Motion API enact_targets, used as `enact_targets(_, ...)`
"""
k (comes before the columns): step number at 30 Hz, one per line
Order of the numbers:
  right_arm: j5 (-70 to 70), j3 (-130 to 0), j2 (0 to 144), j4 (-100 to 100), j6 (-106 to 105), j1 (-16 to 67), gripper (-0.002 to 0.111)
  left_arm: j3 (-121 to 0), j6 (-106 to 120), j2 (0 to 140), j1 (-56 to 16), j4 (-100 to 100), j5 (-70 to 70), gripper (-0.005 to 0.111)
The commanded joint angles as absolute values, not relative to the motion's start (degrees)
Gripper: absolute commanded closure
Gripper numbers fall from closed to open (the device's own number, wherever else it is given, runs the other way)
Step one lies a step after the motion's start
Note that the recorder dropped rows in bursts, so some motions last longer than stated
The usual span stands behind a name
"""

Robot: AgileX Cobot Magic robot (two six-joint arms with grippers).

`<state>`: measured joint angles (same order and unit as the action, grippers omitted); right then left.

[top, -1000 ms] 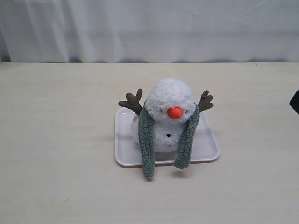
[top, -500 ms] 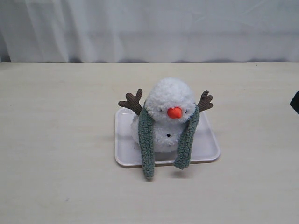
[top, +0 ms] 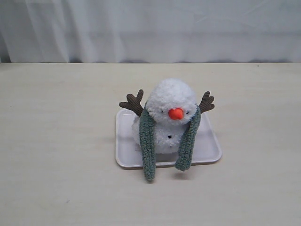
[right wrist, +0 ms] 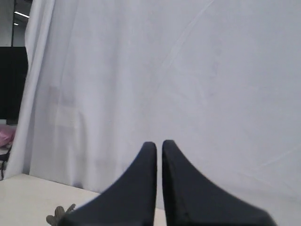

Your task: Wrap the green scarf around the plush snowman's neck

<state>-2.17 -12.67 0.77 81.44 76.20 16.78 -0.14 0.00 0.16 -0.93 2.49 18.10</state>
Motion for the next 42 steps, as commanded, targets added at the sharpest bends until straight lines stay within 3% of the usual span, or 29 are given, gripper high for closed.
enact_targets(1,0.00,-12.47,0.00,81.37,75.58,16.83,0.104,0.00,0.00,0.00,-1.39,2.33,17.96,0.107)
enact_targets(10,-3.34,-11.66,0.00,77.82,74.38,16.83,0.104,0.00,0.00,0.00,-1.39,2.33,18.12,0.107)
enact_targets(21,-3.27,-11.24,0.00,25.38,24.48,16.83,0.104,0.00,0.00,0.00,-1.39,2.33,18.12,0.107)
enact_targets(26,-10.95,-6.99,0.00,2.56,2.27,16.72,0.104,0.00,0.00,0.00,-1.39,2.33,18.12,0.107)
enact_targets(32,-24.21,0.00,0.00,0.40,0.00,14.18,0.104,0.00,0.00,0.00,-1.39,2.33,18.12,0.107)
enact_targets(42,-11.62,0.00,0.00,0.68,0.61,1.70,0.104,0.00,0.00,0.00,-1.39,2.33,18.12,0.107)
